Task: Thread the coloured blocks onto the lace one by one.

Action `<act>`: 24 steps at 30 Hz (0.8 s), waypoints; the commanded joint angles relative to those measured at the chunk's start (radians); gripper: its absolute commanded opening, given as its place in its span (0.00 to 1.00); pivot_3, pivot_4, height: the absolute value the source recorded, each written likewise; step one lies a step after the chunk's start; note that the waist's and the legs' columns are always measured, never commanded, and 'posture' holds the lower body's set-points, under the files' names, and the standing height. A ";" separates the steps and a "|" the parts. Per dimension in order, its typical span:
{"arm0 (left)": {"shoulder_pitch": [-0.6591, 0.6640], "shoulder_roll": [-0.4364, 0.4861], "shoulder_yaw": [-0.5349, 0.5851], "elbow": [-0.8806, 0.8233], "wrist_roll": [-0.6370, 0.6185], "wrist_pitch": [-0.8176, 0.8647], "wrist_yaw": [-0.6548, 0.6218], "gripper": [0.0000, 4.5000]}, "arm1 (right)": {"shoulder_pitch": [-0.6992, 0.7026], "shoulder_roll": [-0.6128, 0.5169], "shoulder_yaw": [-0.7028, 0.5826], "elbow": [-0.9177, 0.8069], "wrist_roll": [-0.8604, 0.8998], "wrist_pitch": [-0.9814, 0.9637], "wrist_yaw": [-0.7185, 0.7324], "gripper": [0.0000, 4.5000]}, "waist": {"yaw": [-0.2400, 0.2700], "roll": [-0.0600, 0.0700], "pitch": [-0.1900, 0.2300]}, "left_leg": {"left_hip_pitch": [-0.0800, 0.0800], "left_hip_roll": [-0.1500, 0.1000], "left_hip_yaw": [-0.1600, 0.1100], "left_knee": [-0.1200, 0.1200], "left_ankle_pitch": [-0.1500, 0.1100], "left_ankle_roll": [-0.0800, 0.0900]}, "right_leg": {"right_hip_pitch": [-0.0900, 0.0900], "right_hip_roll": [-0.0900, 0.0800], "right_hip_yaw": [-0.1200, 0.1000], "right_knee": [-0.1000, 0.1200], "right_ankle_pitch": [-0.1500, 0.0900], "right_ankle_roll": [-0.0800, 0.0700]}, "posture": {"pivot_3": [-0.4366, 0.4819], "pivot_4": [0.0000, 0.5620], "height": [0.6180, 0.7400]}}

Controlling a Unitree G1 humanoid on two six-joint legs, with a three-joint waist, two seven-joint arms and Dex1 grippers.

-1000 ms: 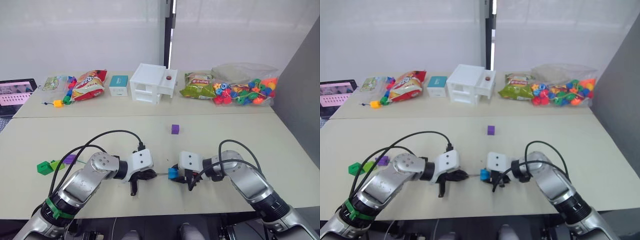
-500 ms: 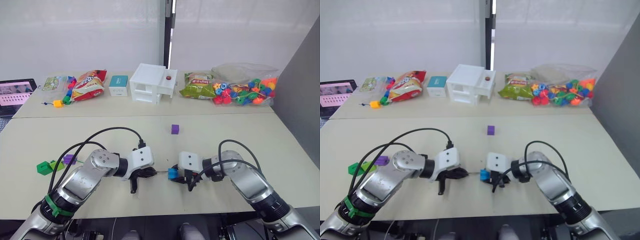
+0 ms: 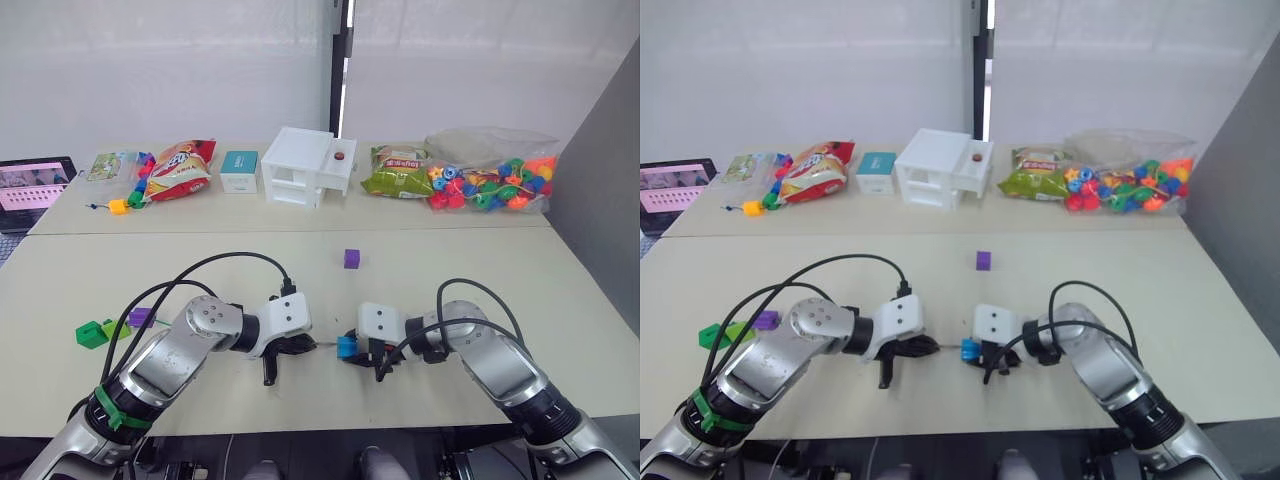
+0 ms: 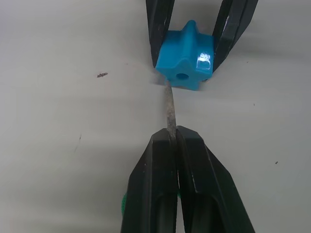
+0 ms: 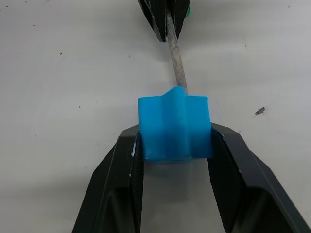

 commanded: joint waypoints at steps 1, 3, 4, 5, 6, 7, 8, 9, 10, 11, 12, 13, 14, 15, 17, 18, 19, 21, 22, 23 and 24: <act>-0.027 -0.032 -0.015 -0.034 -0.031 -0.014 -0.018 0.00 | 0.000 0.014 0.029 -0.025 -0.004 0.014 -0.008 0.30 | 0.000 0.000 0.000 | 0.000 0.000 0.000 0.000 0.000 0.000 | 0.000 0.000 0.000 0.000 0.000 0.000 | 0.48 0.27 1.00; -0.030 -0.037 -0.017 -0.033 -0.032 -0.011 -0.023 0.00 | -0.002 0.016 0.031 -0.024 -0.004 0.017 -0.008 0.30 | 0.000 0.000 0.000 | 0.000 0.000 0.000 0.000 0.000 0.000 | 0.000 0.000 0.000 0.000 0.000 0.000 | 0.48 0.27 1.00; -0.029 -0.036 -0.018 -0.036 -0.033 -0.010 -0.028 0.00 | -0.002 0.016 0.031 -0.023 -0.004 0.019 -0.009 0.30 | 0.000 0.000 0.000 | 0.000 0.000 0.000 0.000 0.000 0.000 | 0.000 0.000 0.000 0.000 0.000 0.000 | 0.48 0.27 1.00; -0.029 -0.036 -0.020 -0.036 -0.033 -0.009 -0.030 0.00 | -0.003 0.017 0.031 -0.022 -0.004 0.020 -0.009 0.30 | 0.000 0.000 0.000 | 0.000 0.000 0.000 0.000 0.000 0.000 | 0.000 0.000 0.000 0.000 0.000 0.000 | 0.48 0.27 1.00; -0.029 -0.036 -0.019 -0.036 -0.033 -0.009 -0.032 0.00 | -0.003 0.016 0.030 -0.020 -0.003 0.021 -0.009 0.30 | 0.000 0.000 0.000 | 0.000 0.000 0.000 0.000 0.000 0.000 | 0.000 0.000 0.000 0.000 0.000 0.000 | 0.48 0.27 1.00; -0.030 -0.036 -0.018 -0.035 -0.033 -0.008 -0.031 0.00 | -0.004 0.016 0.029 -0.018 -0.004 0.021 -0.009 0.30 | 0.000 0.000 0.000 | 0.000 0.000 0.000 0.000 0.000 0.000 | 0.000 0.000 0.000 0.000 0.000 0.000 | 0.48 0.27 1.00; -0.028 -0.036 -0.016 -0.036 -0.034 -0.006 -0.032 0.00 | -0.005 0.016 0.028 -0.016 -0.004 0.022 -0.010 0.30 | 0.000 0.000 0.000 | 0.000 0.000 0.000 0.000 0.000 0.000 | 0.000 0.000 0.000 0.000 0.000 0.000 | 0.48 0.27 1.00; -0.025 -0.034 -0.014 -0.039 -0.036 -0.004 -0.034 0.00 | -0.004 0.016 0.027 -0.017 -0.004 0.025 -0.012 0.30 | 0.000 0.000 0.000 | 0.000 0.000 0.000 0.000 0.000 0.000 | 0.000 0.000 0.000 0.000 0.000 0.000 | 0.48 0.27 1.00; -0.022 -0.034 -0.011 -0.041 -0.037 -0.003 -0.033 0.00 | -0.003 0.015 0.028 -0.020 -0.005 0.027 -0.012 0.30 | 0.000 0.000 0.000 | 0.000 0.000 0.000 0.000 0.000 0.000 | 0.000 0.000 0.000 0.000 0.000 0.000 | 0.48 0.27 1.00; -0.022 -0.035 -0.010 -0.039 -0.037 -0.003 -0.033 0.00 | -0.004 0.014 0.028 -0.019 -0.005 0.027 -0.012 0.30 | 0.000 0.000 0.000 | 0.000 0.000 0.000 0.000 0.000 0.000 | 0.000 0.000 0.000 0.000 0.000 0.000 | 0.48 0.27 1.00; -0.020 -0.042 -0.008 -0.036 -0.041 -0.004 -0.032 0.00 | -0.004 0.015 0.028 -0.024 -0.004 0.031 -0.013 0.30 | 0.000 0.000 0.000 | 0.000 0.000 0.000 0.000 0.000 0.000 | 0.000 0.000 0.000 0.000 0.000 0.000 | 0.48 0.27 1.00; -0.018 -0.047 -0.006 -0.034 -0.044 -0.004 -0.032 0.00 | -0.004 0.016 0.027 -0.027 -0.003 0.035 -0.013 0.30 | 0.000 0.000 0.000 | 0.000 0.000 0.000 0.000 0.000 0.000 | 0.000 0.000 0.000 0.000 0.000 0.000 | 0.48 0.27 1.00; -0.015 -0.050 -0.007 -0.023 -0.039 -0.011 -0.031 0.00 | -0.004 0.016 0.028 -0.028 -0.003 0.036 -0.014 0.30 | 0.000 0.000 0.000 | 0.000 0.000 0.000 0.000 0.000 0.000 | 0.000 0.000 0.000 0.000 0.000 0.000 | 0.48 0.27 1.00; -0.012 -0.051 -0.007 -0.016 -0.035 -0.016 -0.030 0.00 | -0.005 0.016 0.028 -0.028 -0.003 0.038 -0.014 0.30 | 0.000 0.000 0.000 | 0.000 0.000 0.000 0.000 0.000 0.000 | 0.000 0.000 0.000 0.000 0.000 0.000 | 0.48 0.27 1.00; 0.007 -0.028 0.001 0.007 -0.015 -0.050 -0.031 0.00 | 0.001 0.010 0.025 -0.032 -0.002 0.039 -0.013 0.30 | 0.000 0.000 0.000 | 0.000 0.000 0.000 0.000 0.000 0.000 | 0.000 0.000 0.000 0.000 0.000 0.000 | 0.48 0.27 1.00; 0.016 -0.018 0.012 0.013 -0.014 -0.058 -0.032 0.00 | 0.006 0.006 0.023 -0.034 -0.002 0.040 -0.014 0.30 | 0.000 0.000 0.000 | 0.000 0.000 0.000 0.000 0.000 0.000 | 0.000 0.000 0.000 0.000 0.000 0.000 | 0.48 0.27 1.00; 0.026 -0.007 0.022 0.019 -0.014 -0.069 -0.034 0.00 | 0.011 0.001 0.020 -0.036 -0.002 0.038 -0.014 0.30 | 0.000 0.000 0.000 | 0.000 0.000 0.000 0.000 0.000 0.000 | 0.000 0.000 0.000 0.000 0.000 0.000 | 0.48 0.27 1.00; 0.051 0.011 0.054 0.036 -0.018 -0.092 -0.033 0.00 | 0.023 -0.011 0.010 -0.036 0.000 0.034 -0.016 0.30 | 0.000 0.000 0.000 | 0.000 0.000 0.000 0.000 0.000 0.000 | 0.000 0.000 0.000 0.000 0.000 0.000 | 0.48 0.27 1.00; 0.063 0.015 0.069 0.044 -0.022 -0.107 -0.033 0.00 | 0.028 -0.016 0.004 -0.036 0.003 0.032 -0.016 0.30 | -0.001 0.000 0.000 | 0.000 0.000 0.000 0.000 0.000 0.000 | 0.000 0.000 0.000 0.000 0.000 0.000 | 0.48 0.27 1.00; 0.074 0.013 0.086 0.051 -0.030 -0.121 -0.031 0.00 | 0.034 -0.021 -0.002 -0.037 0.006 0.031 -0.017 0.30 | -0.001 0.000 0.000 | 0.000 0.000 0.000 0.000 0.000 0.000 | 0.000 0.000 0.000 0.000 0.000 0.000 | 0.48 0.27 1.00; 0.080 0.011 0.096 0.054 -0.037 -0.130 -0.030 0.00 | 0.038 -0.025 -0.006 -0.038 0.009 0.030 -0.018 0.30 | 0.000 0.000 0.000 | 0.000 0.000 0.000 0.000 0.000 0.000 | 0.000 0.000 0.000 0.000 0.000 0.000 | 0.48 0.27 1.00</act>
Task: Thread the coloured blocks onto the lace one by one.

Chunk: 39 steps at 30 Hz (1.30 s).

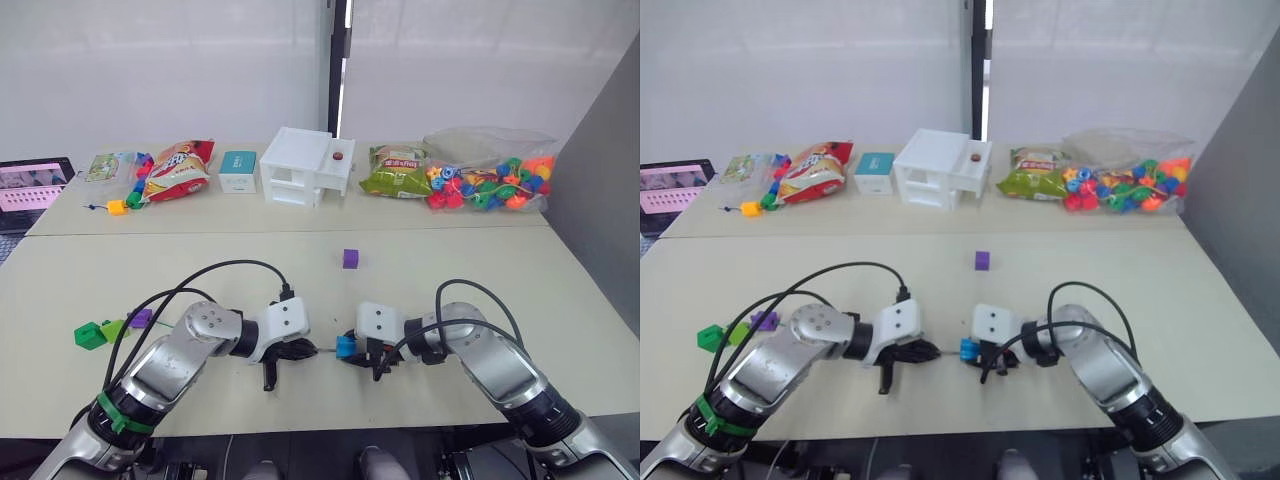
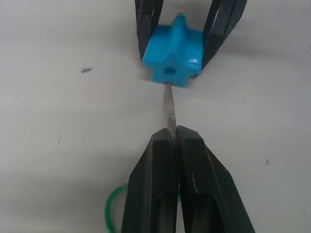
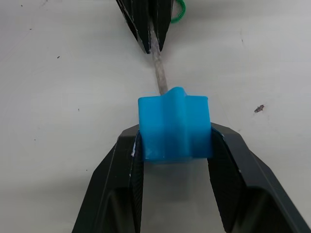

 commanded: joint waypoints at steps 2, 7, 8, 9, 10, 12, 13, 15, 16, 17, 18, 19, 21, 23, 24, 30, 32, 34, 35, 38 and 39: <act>0.037 -0.011 0.097 0.008 -0.066 -0.051 0.004 0.00 | 0.041 -0.041 -0.016 -0.012 0.008 -0.007 0.002 0.30 | 0.004 0.000 0.000 | 0.000 0.000 0.000 0.000 0.000 0.000 | 0.000 0.000 0.000 0.000 0.000 0.000 | 0.48 0.27 1.00; 0.058 -0.042 0.143 -0.014 -0.131 -0.033 0.005 0.00 | 0.054 -0.058 -0.018 -0.011 0.012 -0.014 0.002 0.30 | 0.016 0.000 0.000 | 0.000 -0.001 0.000 0.001 0.000 0.000 | 0.001 -0.001 0.000 -0.001 0.000 0.000 | 0.48 0.27 1.00; 0.060 -0.042 0.141 -0.017 -0.132 -0.034 0.005 0.00 | 0.052 -0.057 -0.016 -0.012 0.011 -0.013 0.001 0.30 | 0.017 0.000 0.000 | 0.000 -0.001 0.000 0.001 0.000 0.000 | 0.001 -0.001 0.000 -0.001 0.000 0.000 | 0.48 0.27 1.00; 0.062 -0.040 0.135 -0.019 -0.133 -0.037 0.001 0.00 | 0.050 -0.055 -0.014 -0.012 0.011 -0.011 0.002 0.30 | 0.017 0.000 0.000 | 0.000 -0.001 0.000 0.001 0.000 0.000 | 0.001 -0.001 0.000 -0.001 0.000 0.000 | 0.48 0.27 1.00; 0.063 -0.038 0.130 -0.021 -0.134 -0.039 -0.003 0.00 | 0.048 -0.054 -0.013 -0.012 0.011 -0.009 0.002 0.30 | 0.017 0.000 0.000 | 0.000 -0.001 0.000 0.001 0.000 0.000 | 0.001 -0.001 0.000 -0.001 0.000 0.000 | 0.48 0.27 1.00; 0.067 -0.032 0.122 -0.027 -0.135 -0.035 -0.011 0.00 | 0.044 -0.054 -0.013 -0.011 0.011 -0.008 0.003 0.30 | 0.017 0.000 0.000 | 0.000 -0.001 0.000 0.001 0.000 0.000 | 0.001 -0.001 0.000 -0.001 0.000 0.000 | 0.48 0.27 1.00; 0.069 -0.023 0.115 -0.030 -0.132 -0.035 -0.018 0.00 | 0.042 -0.054 -0.013 -0.011 0.011 -0.007 0.003 0.30 | 0.017 0.000 0.000 | 0.000 0.000 0.000 0.001 0.000 0.000 | 0.001 -0.001 0.000 -0.001 0.000 0.000 | 0.48 0.27 1.00; 0.071 -0.005 0.100 -0.031 -0.115 -0.043 -0.024 0.00 | 0.041 -0.055 -0.013 -0.009 0.009 -0.007 0.003 0.30 | 0.017 0.000 0.000 | 0.000 -0.001 0.000 0.001 0.000 0.000 | 0.001 -0.001 0.000 -0.001 0.000 0.000 | 0.48 0.27 1.00; 0.070 0.001 0.096 -0.028 -0.109 -0.050 -0.024 0.00 | 0.040 -0.056 -0.013 -0.009 0.009 -0.006 0.004 0.30 | 0.017 0.000 0.000 | 0.000 0.000 0.000 0.001 0.000 0.000 | 0.001 -0.001 0.000 -0.001 0.000 0.000 | 0.48 0.27 1.00; 0.068 0.006 0.093 -0.026 -0.107 -0.052 -0.023 0.00 | 0.040 -0.056 -0.013 -0.010 0.009 -0.006 0.004 0.30 | 0.017 0.000 0.000 | 0.000 0.000 0.000 0.001 0.000 0.000 | 0.001 -0.001 0.000 -0.001 0.000 0.000 | 0.48 0.27 1.00; 0.066 0.009 0.091 -0.024 -0.106 -0.052 -0.022 0.00 | 0.040 -0.056 -0.013 -0.010 0.009 -0.005 0.004 0.30 | 0.018 0.000 0.000 | 0.000 0.000 0.000 0.001 0.000 0.000 | 0.001 -0.001 0.000 -0.001 0.000 0.000 | 0.48 0.27 1.00; 0.063 0.011 0.088 -0.022 -0.102 -0.058 -0.024 0.00 | 0.040 -0.057 -0.013 -0.010 0.008 -0.005 0.005 0.30 | 0.018 0.000 0.000 | 0.000 0.000 0.000 0.001 0.000 0.000 | 0.001 -0.001 0.000 -0.001 0.000 0.000 | 0.48 0.27 1.00; 0.053 0.003 0.087 -0.018 -0.100 -0.061 -0.018 0.00 | 0.042 -0.060 -0.012 -0.012 0.009 -0.006 0.007 0.30 | 0.018 0.000 0.000 | 0.000 0.000 0.000 0.001 0.000 0.000 | 0.001 -0.001 0.000 -0.001 0.000 0.000 | 0.48 0.27 1.00; 0.048 -0.006 0.087 -0.021 -0.106 -0.063 -0.014 0.00 | 0.042 -0.059 -0.011 -0.014 0.010 -0.004 0.008 0.30 | 0.019 0.000 0.000 | 0.000 0.000 0.000 0.001 0.000 0.000 | 0.001 -0.001 0.000 -0.001 0.000 0.000 | 0.48 0.27 1.00; 0.047 -0.009 0.086 -0.023 -0.109 -0.063 -0.013 0.00 | 0.042 -0.059 -0.011 -0.015 0.011 -0.004 0.010 0.30 | 0.019 0.000 0.000 | 0.000 0.000 0.000 0.001 0.000 0.000 | 0.001 -0.001 0.000 -0.001 0.000 0.000 | 0.48 0.27 1.00; 0.044 -0.021 0.085 -0.026 -0.114 -0.065 -0.015 0.00 | 0.040 -0.060 -0.010 -0.014 0.011 -0.007 0.014 0.30 | 0.020 0.000 0.000 | 0.000 0.000 0.000 0.001 0.000 0.000 | 0.001 -0.001 0.000 -0.001 0.000 0.000 | 0.48 0.27 1.00; 0.039 -0.025 0.081 -0.022 -0.110 -0.066 -0.013 0.00 | 0.039 -0.060 -0.010 -0.014 0.011 -0.007 0.015 0.30 | 0.020 0.000 0.000 | 0.000 0.000 0.000 0.001 0.000 0.000 | 0.001 -0.001 0.000 -0.001 0.000 0.000 | 0.48 0.27 1.00; 0.032 -0.031 0.074 -0.021 -0.109 -0.065 -0.012 0.00 | 0.038 -0.060 -0.008 -0.018 0.012 -0.005 0.016 0.30 | 0.021 0.000 0.000 | 0.000 -0.001 0.000 0.001 0.000 0.000 | 0.001 -0.001 0.000 -0.001 0.000 0.000 | 0.48 0.27 1.00; 0.029 -0.033 0.070 -0.021 -0.108 -0.066 -0.013 0.00 | 0.038 -0.060 -0.007 -0.020 0.012 -0.004 0.017 0.30 | 0.021 0.000 0.000 | 0.000 -0.001 0.000 0.001 0.000 0.000 | 0.001 -0.001 0.000 -0.001 0.000 0.000 | 0.48 0.27 1.00; 0.022 -0.039 0.063 -0.022 -0.109 -0.068 -0.015 0.00 | 0.040 -0.063 -0.005 -0.033 0.014 0.001 0.022 0.30 | 0.021 0.000 0.000 | 0.000 0.000 0.000 0.001 0.000 0.000 | 0.001 -0.001 0.000 -0.001 0.000 0.000 | 0.48 0.27 1.00; 0.020 -0.041 0.062 -0.021 -0.109 -0.069 -0.016 0.00 | 0.039 -0.063 -0.004 -0.036 0.015 0.003 0.022 0.30 | 0.022 0.000 0.000 | 0.000 0.000 0.000 0.001 0.000 0.000 | 0.001 -0.001 0.000 -0.001 0.000 0.000 | 0.48 0.27 1.00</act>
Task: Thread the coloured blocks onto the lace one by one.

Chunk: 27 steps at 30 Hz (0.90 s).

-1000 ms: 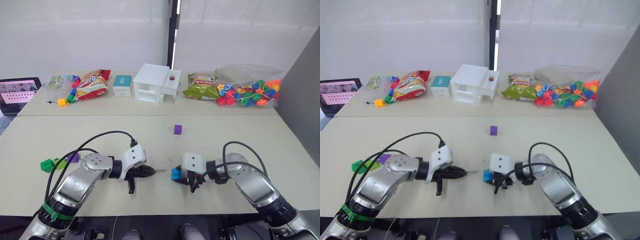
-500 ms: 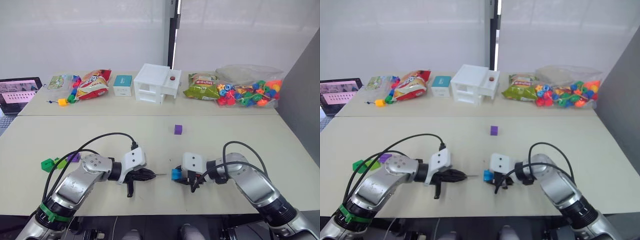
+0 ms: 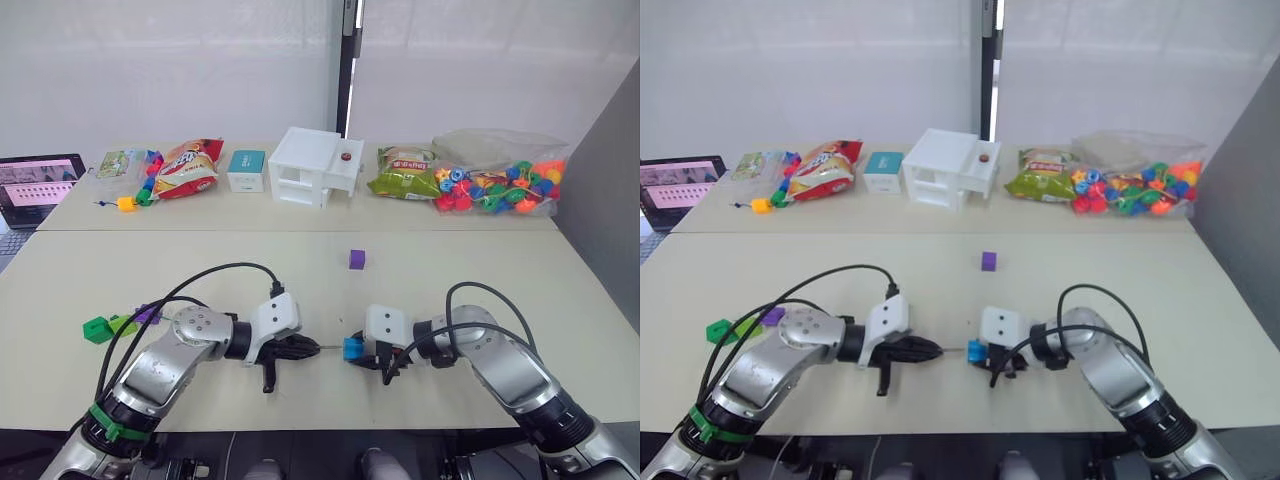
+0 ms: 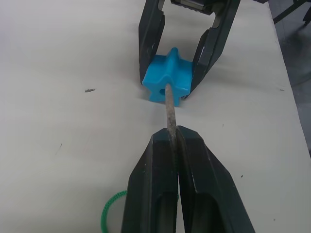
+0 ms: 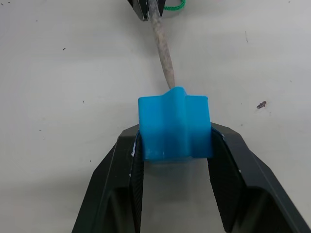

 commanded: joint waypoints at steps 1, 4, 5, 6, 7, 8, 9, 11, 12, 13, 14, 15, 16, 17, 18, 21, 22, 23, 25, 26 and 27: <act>-0.023 -0.007 -0.005 -0.026 -0.007 -0.022 -0.007 0.00 | 0.009 -0.019 0.017 -0.019 0.003 0.019 0.017 0.30 | 0.001 0.000 0.000 | 0.000 0.000 0.000 0.000 0.000 0.000 | 0.000 0.000 0.000 0.000 0.000 0.000 | 0.48 0.27 1.00; -0.032 -0.021 -0.023 -0.025 -0.004 -0.023 -0.007 0.00 | 0.006 -0.016 0.020 -0.023 0.004 0.024 0.015 0.30 | 0.003 0.000 0.000 | 0.000 0.000 0.000 0.000 0.000 0.000 | 0.000 0.000 0.000 0.000 0.000 0.000 | 0.48 0.27 1.00; -0.035 -0.025 -0.029 -0.023 -0.001 -0.024 -0.005 0.00 | 0.006 -0.015 0.021 -0.024 0.003 0.026 0.015 0.30 | 0.004 0.000 0.000 | 0.000 0.000 0.000 0.000 0.000 0.000 | 0.000 0.000 0.000 0.000 0.000 0.000 | 0.48 0.27 1.00; -0.039 -0.030 -0.037 -0.019 0.003 -0.027 -0.005 0.00 | 0.006 -0.014 0.022 -0.027 0.003 0.028 0.014 0.30 | 0.005 0.000 0.000 | 0.000 0.000 0.000 0.000 0.000 0.000 | 0.000 0.000 0.000 0.000 0.000 0.000 | 0.48 0.27 1.00; -0.045 -0.034 -0.045 -0.015 0.008 -0.032 -0.007 0.00 | 0.006 -0.013 0.023 -0.030 0.004 0.031 0.014 0.30 | 0.005 0.000 0.000 | 0.000 0.000 0.000 0.000 0.000 0.000 | 0.001 0.000 0.000 0.000 0.000 0.000 | 0.48 0.27 1.00; -0.059 -0.046 -0.055 -0.005 0.015 -0.035 -0.006 0.00 | 0.006 -0.011 0.024 -0.034 0.004 0.034 0.014 0.30 | 0.006 0.000 0.000 | 0.000 0.000 0.000 0.000 0.000 0.000 | 0.001 0.000 0.000 0.000 0.000 0.000 | 0.48 0.27 1.00; -0.071 -0.056 -0.063 0.003 0.020 -0.036 -0.006 0.00 | 0.006 -0.010 0.025 -0.038 0.005 0.037 0.014 0.30 | 0.006 0.000 0.000 | 0.000 0.000 0.000 0.000 0.000 0.000 | 0.001 0.000 0.000 0.000 0.000 0.000 | 0.48 0.27 1.00; -0.092 -0.072 -0.076 0.017 0.029 -0.040 -0.011 0.00 | 0.005 -0.009 0.027 -0.041 0.004 0.041 0.013 0.30 | 0.007 0.000 0.000 | 0.000 0.000 0.000 0.000 0.000 0.000 | 0.001 0.000 0.000 0.000 0.000 0.000 | 0.48 0.27 1.00; -0.101 -0.082 -0.082 0.024 0.032 -0.039 -0.011 0.00 | 0.005 -0.008 0.026 -0.042 0.004 0.043 0.012 0.30 | 0.007 0.000 0.000 | 0.000 0.000 0.000 0.000 0.000 0.000 | 0.001 0.000 0.000 0.000 0.000 0.000 | 0.48 0.27 1.00; -0.108 -0.091 -0.089 0.028 0.034 -0.037 -0.013 0.00 | 0.005 -0.007 0.026 -0.043 0.005 0.045 0.011 0.30 | 0.007 0.000 0.000 | 0.000 0.000 0.000 0.001 0.000 0.000 | 0.001 0.000 0.000 0.000 0.000 0.000 | 0.48 0.27 1.00; -0.113 -0.099 -0.097 0.031 0.036 -0.036 -0.015 0.00 | 0.004 -0.005 0.026 -0.044 0.004 0.048 0.009 0.30 | 0.008 0.000 0.000 | 0.000 0.000 0.000 0.001 0.000 0.000 | 0.001 0.000 0.000 0.000 0.000 0.000 | 0.48 0.27 1.00; -0.115 -0.104 -0.101 0.032 0.035 -0.033 -0.019 0.00 | 0.004 -0.003 0.026 -0.045 0.004 0.051 0.007 0.30 | 0.007 0.000 0.000 | 0.000 0.000 0.000 0.001 0.000 0.000 | 0.001 0.000 0.000 0.000 0.000 0.000 | 0.48 0.27 1.00; -0.115 -0.106 -0.102 0.033 0.036 -0.032 -0.022 0.00 | 0.004 -0.002 0.026 -0.047 0.003 0.054 0.006 0.30 | 0.006 0.000 0.000 | 0.000 0.000 0.000 0.001 0.000 0.000 | 0.001 0.000 0.000 0.000 0.000 0.000 | 0.48 0.27 1.00; -0.113 -0.106 -0.101 0.032 0.037 -0.029 -0.026 0.00 | 0.004 -0.002 0.025 -0.048 0.004 0.057 0.005 0.30 | 0.005 0.000 0.000 | 0.000 0.000 0.000 0.000 0.000 0.000 | 0.001 0.000 0.000 0.000 0.000 0.000 | 0.48 0.27 1.00; -0.111 -0.105 -0.099 0.030 0.037 -0.027 -0.029 0.00 | 0.005 -0.002 0.025 -0.049 0.005 0.059 0.004 0.30 | 0.003 0.000 0.000 | 0.000 0.000 0.000 0.000 0.000 0.000 | 0.000 0.000 0.000 0.000 0.000 0.000 | 0.48 0.27 1.00; -0.104 -0.096 -0.092 0.021 0.033 -0.021 -0.032 0.00 | 0.008 -0.004 0.024 -0.050 0.003 0.064 0.000 0.30 | 0.000 0.000 0.000 | 0.000 0.000 0.000 0.000 0.000 0.000 | -0.001 0.000 0.000 0.000 0.000 0.000 | 0.48 0.27 1.00; -0.099 -0.087 -0.083 0.015 0.030 -0.016 -0.033 0.00 | 0.010 -0.006 0.023 -0.049 0.002 0.064 -0.002 0.30 | 0.000 0.000 0.000 | 0.000 0.000 0.000 0.000 0.000 0.000 | -0.001 0.001 0.000 0.000 0.000 0.000 | 0.48 0.27 1.00; -0.093 -0.076 -0.073 0.008 0.028 -0.012 -0.033 0.00 | 0.012 -0.007 0.021 -0.047 0.001 0.064 -0.004 0.30 | 0.000 0.000 0.000 | 0.000 0.000 0.000 0.000 0.000 0.000 | 0.000 0.000 0.000 0.000 0.000 0.000 | 0.48 0.27 1.00; -0.079 -0.055 -0.053 -0.009 0.022 -0.006 -0.031 0.00 | 0.016 -0.011 0.018 -0.042 -0.001 0.062 -0.007 0.30 | -0.001 0.000 0.000 | 0.000 0.000 0.000 0.000 0.000 0.000 | 0.000 0.000 0.000 0.000 0.000 0.000 | 0.48 0.27 1.00; -0.074 -0.050 -0.045 -0.017 0.017 0.000 -0.028 0.00 | 0.017 -0.013 0.016 -0.040 -0.002 0.062 -0.007 0.30 | -0.001 0.000 0.000 | 0.000 0.000 0.000 0.000 0.000 0.000 | 0.000 0.001 0.000 0.000 0.000 0.000 | 0.48 0.27 1.00; -0.065 -0.044 -0.032 -0.029 0.008 0.011 -0.025 0.00 | 0.018 -0.015 0.015 -0.038 -0.002 0.061 -0.008 0.30 | -0.001 0.000 0.000 | 0.000 0.000 0.000 0.000 0.000 0.000 | 0.000 0.000 0.000 0.000 0.000 0.000 | 0.48 0.27 1.00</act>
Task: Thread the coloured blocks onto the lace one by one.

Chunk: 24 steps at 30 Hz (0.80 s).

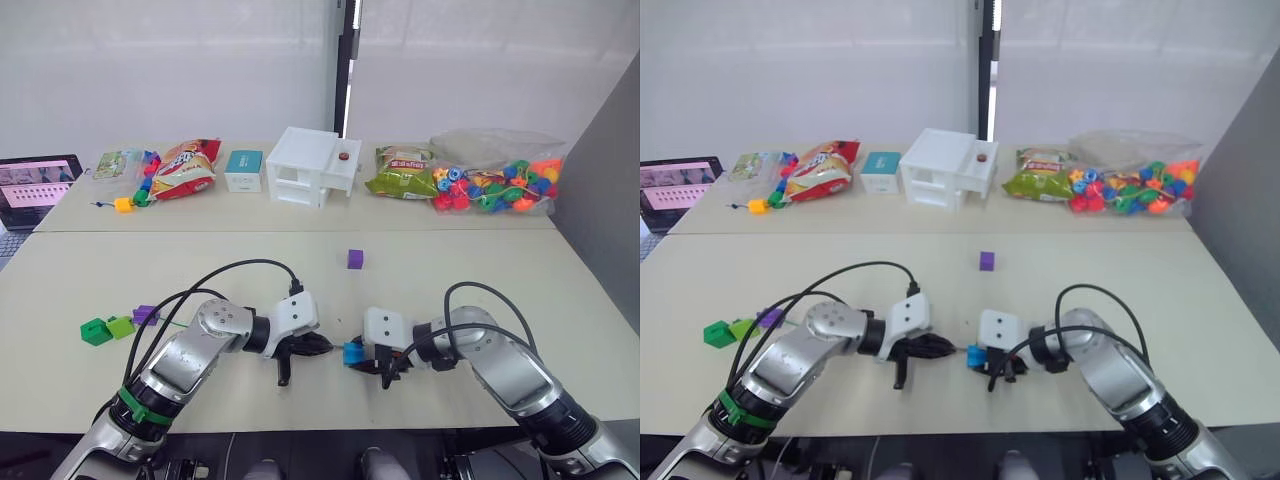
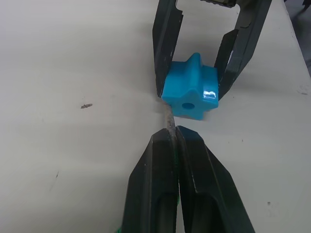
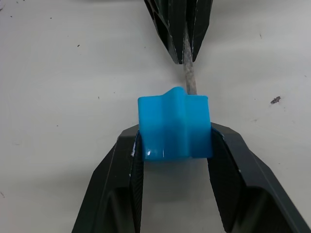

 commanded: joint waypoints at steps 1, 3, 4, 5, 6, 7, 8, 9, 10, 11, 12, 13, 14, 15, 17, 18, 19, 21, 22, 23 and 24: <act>0.018 0.014 0.049 -0.100 -0.073 0.015 -0.022 0.00 | 0.015 -0.008 0.001 0.010 -0.002 0.004 -0.014 0.30 | 0.001 0.000 0.000 | 0.000 0.000 0.000 0.000 0.000 0.000 | 0.000 0.000 0.000 0.000 0.000 0.000 | 0.48 0.27 1.00; 0.040 0.037 0.069 -0.128 -0.086 0.031 -0.020 0.00 | 0.016 -0.010 -0.003 0.015 -0.001 0.003 -0.015 0.30 | 0.001 0.000 0.000 | 0.000 0.000 0.000 0.000 0.000 0.000 | 0.000 0.000 0.000 0.000 0.000 0.000 | 0.48 0.27 1.00; 0.049 0.046 0.075 -0.138 -0.090 0.036 -0.018 0.00 | 0.016 -0.011 -0.005 0.018 0.000 0.001 -0.015 0.30 | 0.001 0.000 0.000 | 0.000 0.000 0.000 0.000 0.000 0.000 | 0.000 0.000 0.000 0.000 0.000 0.000 | 0.48 0.27 1.00; 0.053 0.051 0.078 -0.144 -0.093 0.039 -0.015 0.00 | 0.017 -0.012 -0.006 0.020 0.000 0.000 -0.014 0.30 | 0.001 0.000 0.000 | 0.000 0.000 0.000 0.000 0.000 0.000 | 0.000 0.000 0.000 0.000 0.000 0.000 | 0.48 0.27 1.00; 0.060 0.055 0.081 -0.152 -0.099 0.045 -0.012 0.00 | 0.016 -0.012 -0.007 0.023 0.000 -0.002 -0.014 0.30 | 0.002 0.000 0.000 | 0.000 0.000 0.000 0.000 0.000 0.000 | 0.001 0.000 0.000 0.000 0.000 0.000 | 0.48 0.27 1.00; 0.063 0.057 0.083 -0.158 -0.105 0.050 -0.008 0.00 | 0.016 -0.012 -0.006 0.026 0.000 -0.003 -0.015 0.30 | 0.002 0.000 0.000 | 0.000 0.000 0.000 0.000 0.000 0.000 | 0.001 0.000 0.000 0.000 0.000 0.000 | 0.48 0.27 1.00; 0.068 0.060 0.084 -0.164 -0.109 0.054 -0.005 0.00 | 0.015 -0.011 -0.005 0.028 0.000 -0.003 -0.015 0.30 | 0.002 0.000 0.000 | 0.000 0.000 0.000 0.001 0.000 0.000 | 0.001 0.000 0.000 -0.001 0.000 0.000 | 0.48 0.27 1.00; 0.071 0.061 0.086 -0.168 -0.112 0.059 -0.001 0.00 | 0.015 -0.010 -0.004 0.030 0.000 -0.003 -0.015 0.30 | 0.002 0.000 0.000 | 0.000 0.000 0.000 0.001 0.000 0.000 | 0.001 0.000 0.000 -0.001 0.000 0.000 | 0.48 0.27 1.00; 0.074 0.063 0.089 -0.173 -0.114 0.064 0.002 0.00 | 0.015 -0.011 -0.004 0.030 0.001 -0.003 -0.015 0.30 | 0.002 0.000 0.000 | 0.001 0.000 0.000 0.001 0.000 0.000 | 0.001 0.000 0.000 -0.001 0.000 0.000 | 0.48 0.27 1.00; 0.078 0.066 0.094 -0.177 -0.115 0.068 0.008 0.00 | 0.015 -0.012 -0.004 0.029 0.002 -0.002 -0.015 0.30 | 0.002 0.000 0.000 | 0.001 0.000 0.000 0.001 0.000 0.000 | 0.001 0.000 0.000 -0.001 0.000 0.000 | 0.48 0.27 1.00; 0.080 0.069 0.098 -0.181 -0.118 0.071 0.013 0.00 | 0.016 -0.013 -0.004 0.028 0.003 -0.002 -0.015 0.30 | 0.002 0.000 0.000 | 0.000 0.000 0.000 0.001 0.000 0.000 | 0.001 0.000 0.000 0.000 0.000 0.000 | 0.48 0.27 1.00; 0.083 0.072 0.100 -0.185 -0.120 0.074 0.018 0.00 | 0.016 -0.014 -0.005 0.027 0.004 -0.001 -0.015 0.30 | 0.002 0.000 0.000 | 0.001 0.000 0.000 0.001 0.000 0.000 | 0.001 0.000 0.000 0.000 0.000 0.000 | 0.48 0.27 1.00; 0.084 0.074 0.101 -0.186 -0.121 0.075 0.023 0.00 | 0.017 -0.015 -0.005 0.027 0.004 -0.001 -0.015 0.30 | 0.002 0.000 0.000 | 0.001 0.000 0.000 0.001 0.000 0.000 | 0.001 0.000 0.000 0.000 0.000 0.000 | 0.48 0.27 1.00; 0.086 0.075 0.102 -0.187 -0.125 0.077 0.028 0.00 | 0.017 -0.016 -0.005 0.027 0.005 0.000 -0.015 0.30 | 0.002 0.000 0.000 | 0.000 0.000 0.000 0.001 0.000 0.000 | 0.001 0.000 0.000 0.000 0.000 0.000 | 0.48 0.27 1.00; 0.088 0.076 0.101 -0.187 -0.128 0.077 0.035 0.00 | 0.016 -0.015 -0.005 0.027 0.006 0.000 -0.015 0.30 | 0.002 0.000 0.000 | 0.001 0.000 0.000 0.001 0.000 0.000 | 0.001 0.000 0.000 0.000 0.000 0.000 | 0.48 0.27 1.00; 0.088 0.077 0.100 -0.186 -0.128 0.076 0.036 0.00 | 0.015 -0.015 -0.005 0.027 0.006 0.001 -0.015 0.30 | 0.002 0.000 0.000 | 0.001 0.000 0.000 0.001 0.000 0.000 | 0.001 0.000 0.000 0.000 0.000 0.000 | 0.48 0.27 1.00; 0.088 0.076 0.099 -0.184 -0.128 0.074 0.037 0.00 | 0.014 -0.014 -0.005 0.027 0.007 0.001 -0.015 0.30 | 0.002 0.000 0.000 | 0.001 0.000 0.000 0.001 0.000 0.000 | 0.001 0.000 0.000 0.000 0.000 0.000 | 0.48 0.27 1.00; 0.088 0.073 0.093 -0.174 -0.124 0.066 0.039 0.00 | 0.011 -0.012 -0.005 0.024 0.008 0.004 -0.014 0.30 | 0.002 0.000 0.000 | 0.000 0.000 0.000 0.001 0.000 0.000 | 0.001 0.000 0.000 -0.001 0.000 0.000 | 0.48 0.27 1.00; 0.088 0.070 0.087 -0.165 -0.119 0.059 0.039 0.00 | 0.010 -0.011 -0.005 0.021 0.010 0.006 -0.014 0.30 | 0.002 0.000 0.000 | 0.001 0.000 0.000 0.001 0.000 0.000 | 0.001 0.000 0.000 -0.001 0.000 0.000 | 0.48 0.27 1.00; 0.087 0.069 0.082 -0.159 -0.116 0.054 0.040 0.00 | 0.010 -0.011 -0.005 0.019 0.011 0.008 -0.013 0.30 | 0.002 0.000 0.000 | 0.000 0.000 0.000 0.001 0.000 0.000 | 0.001 0.000 0.000 -0.001 0.000 0.000 | 0.48 0.27 1.00; 0.087 0.068 0.077 -0.154 -0.114 0.051 0.038 0.00 | 0.009 -0.012 -0.005 0.015 0.013 0.010 -0.013 0.30 | 0.002 0.000 0.000 | 0.001 0.000 0.000 0.001 0.000 0.000 | 0.001 0.000 0.000 -0.001 0.000 0.000 | 0.48 0.27 1.00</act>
